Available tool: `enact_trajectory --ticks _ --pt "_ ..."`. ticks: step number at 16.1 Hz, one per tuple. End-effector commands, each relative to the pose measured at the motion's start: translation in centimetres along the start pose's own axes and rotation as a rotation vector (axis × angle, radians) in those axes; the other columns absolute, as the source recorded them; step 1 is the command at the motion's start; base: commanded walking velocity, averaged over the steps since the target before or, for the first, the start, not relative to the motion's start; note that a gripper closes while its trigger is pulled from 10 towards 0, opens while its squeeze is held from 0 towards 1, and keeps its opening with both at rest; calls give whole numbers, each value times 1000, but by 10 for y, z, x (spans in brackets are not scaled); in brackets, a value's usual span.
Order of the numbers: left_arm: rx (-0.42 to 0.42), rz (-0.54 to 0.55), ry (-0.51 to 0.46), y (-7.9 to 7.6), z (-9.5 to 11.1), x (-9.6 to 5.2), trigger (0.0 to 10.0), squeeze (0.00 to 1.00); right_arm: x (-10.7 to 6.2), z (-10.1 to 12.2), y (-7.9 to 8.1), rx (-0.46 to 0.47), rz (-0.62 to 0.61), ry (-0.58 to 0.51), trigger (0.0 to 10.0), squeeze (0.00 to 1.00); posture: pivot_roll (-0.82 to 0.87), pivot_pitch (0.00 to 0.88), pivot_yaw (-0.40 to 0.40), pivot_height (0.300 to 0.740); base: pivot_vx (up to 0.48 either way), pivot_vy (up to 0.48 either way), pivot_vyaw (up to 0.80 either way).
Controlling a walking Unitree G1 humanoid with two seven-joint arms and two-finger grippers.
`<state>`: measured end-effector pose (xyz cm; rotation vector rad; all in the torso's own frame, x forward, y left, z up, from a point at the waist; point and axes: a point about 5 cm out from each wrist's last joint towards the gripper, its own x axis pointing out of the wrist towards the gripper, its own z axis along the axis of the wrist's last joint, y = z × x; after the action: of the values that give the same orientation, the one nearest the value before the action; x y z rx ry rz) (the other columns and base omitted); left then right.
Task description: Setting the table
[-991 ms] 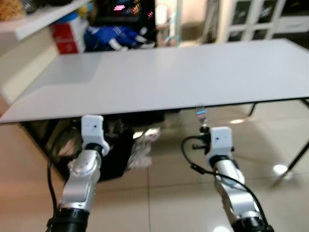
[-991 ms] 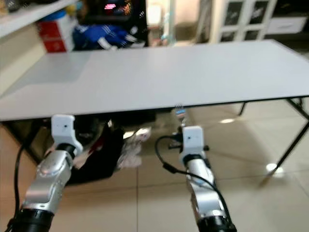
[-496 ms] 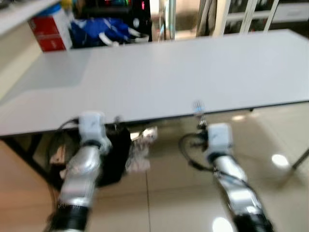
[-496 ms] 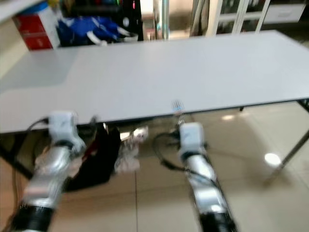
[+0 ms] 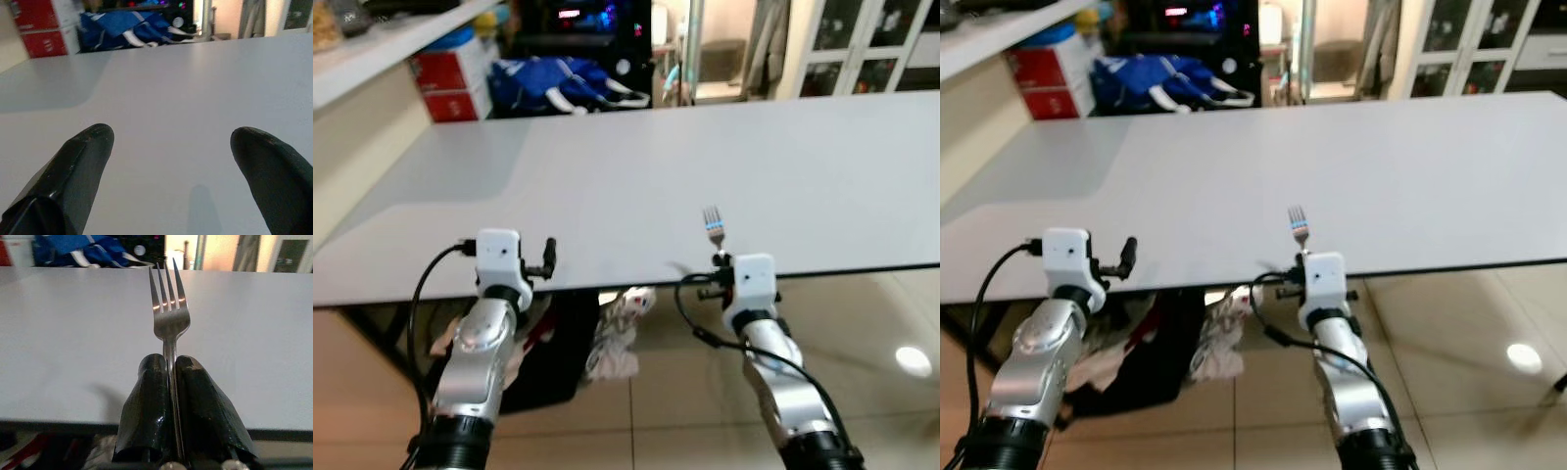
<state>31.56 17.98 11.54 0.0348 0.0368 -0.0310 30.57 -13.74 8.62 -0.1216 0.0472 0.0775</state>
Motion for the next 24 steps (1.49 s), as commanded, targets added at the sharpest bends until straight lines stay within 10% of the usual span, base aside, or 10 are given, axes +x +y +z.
enact_trajectory --ticks 1,7,8,15,24 --pt "4 -19 -5 -5 2 1 10000 0 1 4 -5 -6 -12 -21 0 0 -124 0 81 740 431 0 0" --pt "-9 -20 -12 -6 2 1 10000 0 2 3 -4 -10 -8 -11 0 0 -124 0 79 740 432 0 0" --pt "-10 -26 -26 -8 3 0 10000 0 5 2 -9 -19 -48 15 10000 0 -124 0 78 740 0 0 0" --pt "-13 -44 -43 -14 4 -2 10000 0 46 46 -24 -41 -79 -30 10000 0 -126 0 78 740 0 0 0" --pt "18 -30 -10 -2 -1 -22 10000 0 67 22 -53 29 -227 205 10000 0 -31 0 74 740 0 0 0"
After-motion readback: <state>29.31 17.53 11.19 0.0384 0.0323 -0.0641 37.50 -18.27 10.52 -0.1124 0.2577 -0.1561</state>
